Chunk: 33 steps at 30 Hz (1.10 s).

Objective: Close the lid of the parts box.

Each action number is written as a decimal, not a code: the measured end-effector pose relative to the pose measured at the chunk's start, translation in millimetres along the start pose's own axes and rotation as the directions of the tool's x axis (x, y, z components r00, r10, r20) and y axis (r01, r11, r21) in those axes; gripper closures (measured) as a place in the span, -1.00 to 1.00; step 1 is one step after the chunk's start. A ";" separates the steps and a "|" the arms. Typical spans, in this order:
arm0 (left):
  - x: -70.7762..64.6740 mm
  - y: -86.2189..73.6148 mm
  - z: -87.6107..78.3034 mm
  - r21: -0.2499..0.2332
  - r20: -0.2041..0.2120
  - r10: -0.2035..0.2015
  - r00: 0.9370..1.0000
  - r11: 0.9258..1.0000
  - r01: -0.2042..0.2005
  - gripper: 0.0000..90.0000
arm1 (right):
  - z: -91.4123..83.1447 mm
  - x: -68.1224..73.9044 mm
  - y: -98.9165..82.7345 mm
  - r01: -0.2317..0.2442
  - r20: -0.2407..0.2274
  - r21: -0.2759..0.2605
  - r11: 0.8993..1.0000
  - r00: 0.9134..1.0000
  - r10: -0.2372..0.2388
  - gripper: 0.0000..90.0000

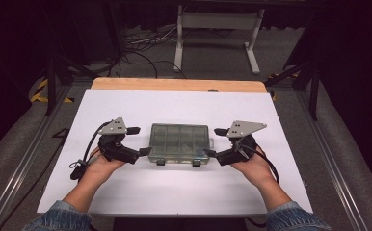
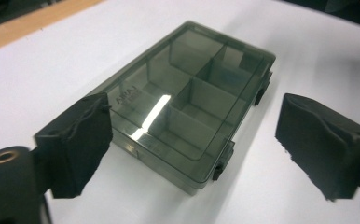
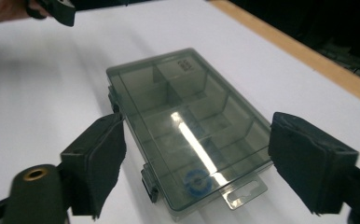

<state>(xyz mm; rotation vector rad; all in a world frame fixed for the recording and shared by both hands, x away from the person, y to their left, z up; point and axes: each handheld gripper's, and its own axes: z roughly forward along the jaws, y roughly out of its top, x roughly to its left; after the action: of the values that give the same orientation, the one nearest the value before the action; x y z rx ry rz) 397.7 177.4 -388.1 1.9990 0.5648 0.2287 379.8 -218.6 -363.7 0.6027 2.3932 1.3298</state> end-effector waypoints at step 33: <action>-4.5 -85.1 -60.4 -0.247 -0.142 -0.037 0.989 0.969 0.001 -0.92 | -58.7 1.8 -90.0 -0.022 0.160 -0.296 0.955 0.984 0.073 -0.99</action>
<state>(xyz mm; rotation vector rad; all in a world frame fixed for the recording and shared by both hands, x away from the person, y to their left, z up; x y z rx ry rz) 345.3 255.7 -433.4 1.7442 0.6166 0.4156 332.1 -302.3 -411.4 0.6612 2.0074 1.5495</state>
